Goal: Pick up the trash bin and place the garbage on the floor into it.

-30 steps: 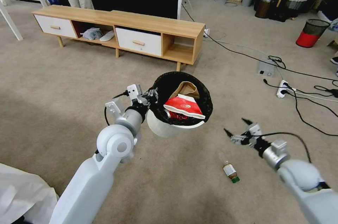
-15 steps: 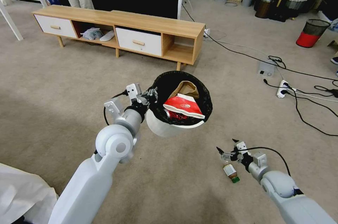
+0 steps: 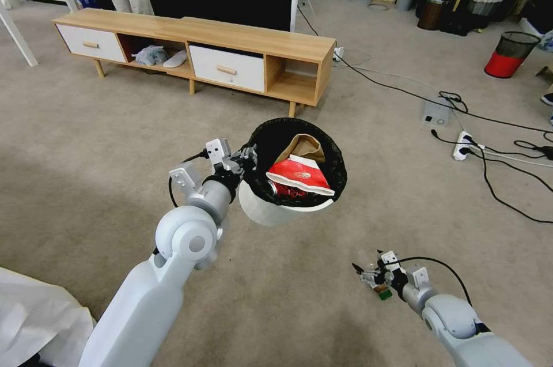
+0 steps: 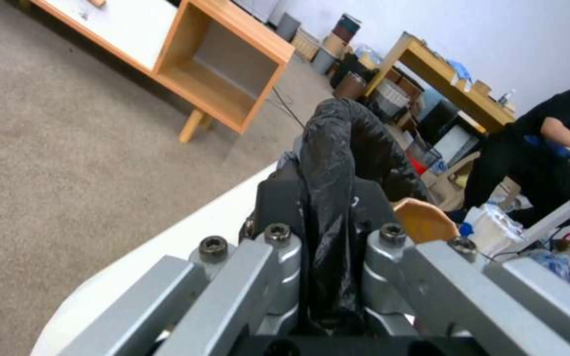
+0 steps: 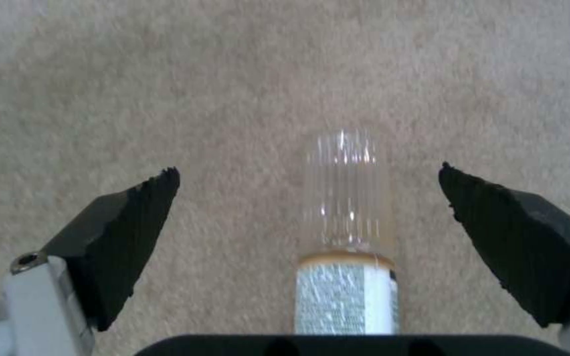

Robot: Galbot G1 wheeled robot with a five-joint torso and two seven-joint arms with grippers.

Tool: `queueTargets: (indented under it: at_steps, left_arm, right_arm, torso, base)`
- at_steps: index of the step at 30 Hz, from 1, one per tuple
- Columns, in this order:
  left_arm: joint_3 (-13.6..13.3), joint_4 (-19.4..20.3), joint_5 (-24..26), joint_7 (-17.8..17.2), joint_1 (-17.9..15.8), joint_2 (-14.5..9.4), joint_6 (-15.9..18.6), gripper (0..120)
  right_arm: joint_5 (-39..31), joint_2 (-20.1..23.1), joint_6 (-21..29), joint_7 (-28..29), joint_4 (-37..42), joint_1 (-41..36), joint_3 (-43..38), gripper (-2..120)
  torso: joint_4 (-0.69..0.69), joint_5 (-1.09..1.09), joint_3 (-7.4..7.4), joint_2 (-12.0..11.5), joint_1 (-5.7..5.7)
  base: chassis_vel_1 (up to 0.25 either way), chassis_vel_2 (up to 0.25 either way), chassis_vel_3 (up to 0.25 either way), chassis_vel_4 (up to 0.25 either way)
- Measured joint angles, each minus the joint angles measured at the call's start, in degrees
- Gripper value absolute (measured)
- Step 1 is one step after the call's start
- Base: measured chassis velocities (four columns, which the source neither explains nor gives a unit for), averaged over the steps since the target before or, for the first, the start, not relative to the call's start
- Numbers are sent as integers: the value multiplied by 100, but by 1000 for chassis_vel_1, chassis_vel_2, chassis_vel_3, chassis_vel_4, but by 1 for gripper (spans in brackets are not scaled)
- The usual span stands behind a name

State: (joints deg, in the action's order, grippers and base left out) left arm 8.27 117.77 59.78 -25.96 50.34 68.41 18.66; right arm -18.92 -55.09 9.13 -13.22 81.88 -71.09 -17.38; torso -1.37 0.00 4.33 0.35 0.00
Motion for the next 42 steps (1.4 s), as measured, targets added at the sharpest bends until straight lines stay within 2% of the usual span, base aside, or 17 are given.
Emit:
queueTargets:
  at_steps: [19, 21, 22, 24, 26, 27, 28, 30, 31, 33, 34, 36, 37, 39, 41, 42]
  left_arm:
    - [7, -27, -15, 18, -2, 15, -4, 7]
    - [0, -42, -15, 20, -7, 18, -5, 7]
    - [0, -42, -15, 20, -7, 18, -5, 7]
    - [-5, -49, -14, 21, -17, 19, -6, 7]
    - [-5, -51, -12, 20, -20, 19, -6, 7]
    - [-6, -55, -10, 21, -22, 24, -8, 7]
    - [-6, -55, -10, 21, -22, 24, -8, 7]
    - [-6, -58, -10, 24, -14, 25, -10, 7]
    - [-6, -58, -10, 24, -14, 25, -10, 7]
    - [-8, -58, -11, 27, -7, 27, -12, 7]
    - [-8, -58, -11, 27, -7, 27, -12, 7]
    - [-13, -58, -11, 27, -8, 31, -15, 7]
    - [-13, -58, -11, 27, -8, 31, -15, 7]
    - [-23, -65, -13, 28, -11, 40, -15, 7]
    - [-25, -70, -16, 29, -12, 45, -16, 7]
    - [-25, -84, -24, 29, -12, 48, -19, 7]
  right_arm:
    - [260, -188, -130, -99, -514, 207, 157, 100]
    - [387, -222, -185, -217, -587, 210, 154, 89]
    - [387, -222, -185, -217, -587, 210, 154, 89]
    - [437, -225, -200, -272, -632, 203, 150, 79]
    - [442, -224, -205, -277, -648, 203, 150, 76]
    - [447, -228, -215, -281, -687, 205, 145, 69]
    - [447, -228, -215, -281, -687, 205, 145, 69]
    - [451, -242, -229, -283, -736, 214, 139, 57]
    - [451, -242, -229, -283, -736, 214, 139, 57]
    - [456, -264, -253, -286, -789, 230, 139, 45]
    - [456, -264, -253, -286, -789, 230, 139, 45]
    - [477, -280, -295, -310, -836, 247, 146, 35]
    - [477, -280, -295, -310, -836, 247, 146, 35]
    - [484, -287, -319, -325, -862, 260, 165, 25]
    - [490, -287, -312, -311, -892, 257, 172, 20]
    - [493, -282, -310, -297, -902, 245, 175, 16]
  torso:
    - [0, 0, 0, 0, 0]
    - [0, 0, 0, 0, 0]
    - [0, 0, 0, 0, 0]
    - [0, 0, 0, 0, 0]
    - [0, 0, 0, 0, 0]
    - [-1, -2, 0, 0, 0]
    - [-1, -2, 0, 0, 0]
    - [-1, -3, -1, 1, 0]
    - [-1, -3, -1, 1, 0]
    - [-1, -3, -1, 1, 0]
    - [-1, -3, -1, 1, 0]
    - [-1, -2, -1, 1, 0]
    - [-1, -2, -1, 1, 0]
    - [2, 1, -1, 1, 0]
    - [5, 5, 1, 0, 0]
    - [-3, 7, 3, -1, 0]
  base:
    - [0, 0, 0, 0]
    - [0, 0, 0, 0]
    - [0, 0, 0, 0]
    - [0, 0, 0, 0]
    - [0, 0, 0, 0]
    - [0, 0, 0, 0]
    - [0, 0, 0, 0]
    - [0, 0, 0, 0]
    - [0, 0, 0, 0]
    - [0, 0, 0, 0]
    - [0, 0, 0, 0]
    - [0, 0, 0, 0]
    - [0, 0, 0, 0]
    - [0, 0, 0, 0]
    - [0, 0, 0, 0]
    - [0, 0, 0, 0]
